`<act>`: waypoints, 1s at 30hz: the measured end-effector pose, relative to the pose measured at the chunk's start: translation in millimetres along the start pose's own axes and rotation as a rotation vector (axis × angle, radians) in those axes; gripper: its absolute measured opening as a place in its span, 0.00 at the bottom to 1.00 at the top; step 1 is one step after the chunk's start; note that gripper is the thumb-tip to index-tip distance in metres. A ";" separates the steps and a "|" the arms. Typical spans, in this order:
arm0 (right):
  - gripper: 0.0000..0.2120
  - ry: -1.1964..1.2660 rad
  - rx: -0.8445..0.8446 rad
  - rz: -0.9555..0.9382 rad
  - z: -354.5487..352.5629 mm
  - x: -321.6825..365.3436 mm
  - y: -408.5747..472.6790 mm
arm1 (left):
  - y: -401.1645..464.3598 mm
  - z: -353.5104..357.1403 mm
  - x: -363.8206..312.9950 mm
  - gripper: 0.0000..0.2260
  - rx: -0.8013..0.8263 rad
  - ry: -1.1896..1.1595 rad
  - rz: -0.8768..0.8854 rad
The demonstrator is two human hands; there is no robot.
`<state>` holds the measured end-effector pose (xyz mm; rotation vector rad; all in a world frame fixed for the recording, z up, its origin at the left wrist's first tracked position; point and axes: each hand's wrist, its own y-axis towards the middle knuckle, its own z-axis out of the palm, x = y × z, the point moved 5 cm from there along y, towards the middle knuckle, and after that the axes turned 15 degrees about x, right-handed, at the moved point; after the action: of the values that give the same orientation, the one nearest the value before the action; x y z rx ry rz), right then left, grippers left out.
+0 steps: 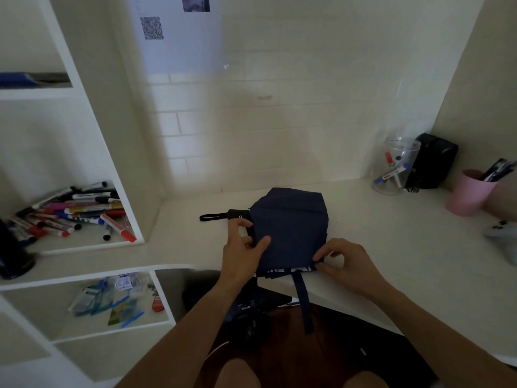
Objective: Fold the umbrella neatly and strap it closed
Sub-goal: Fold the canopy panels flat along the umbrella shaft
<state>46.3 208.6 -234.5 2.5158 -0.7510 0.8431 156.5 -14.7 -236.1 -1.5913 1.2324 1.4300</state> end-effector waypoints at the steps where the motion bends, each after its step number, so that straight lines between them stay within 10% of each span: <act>1: 0.13 0.007 -0.023 -0.009 -1.7 1.2 -0.6 | 0.6 0.5 2.0 0.15 0.015 -0.028 -0.001; 19: 0.08 -0.360 -0.042 -0.121 -7.2 39.6 6.8 | 3.5 -2.4 14.5 0.30 0.189 0.601 -0.034; 30: 0.40 -0.698 0.444 0.059 54.4 1.3 35.4 | -1.1 -5.7 3.7 0.22 0.021 1.017 0.131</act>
<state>49.9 153.0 -268.0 3.2482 -0.9186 0.1168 159.4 -20.3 -238.8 -2.3525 1.8952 0.6056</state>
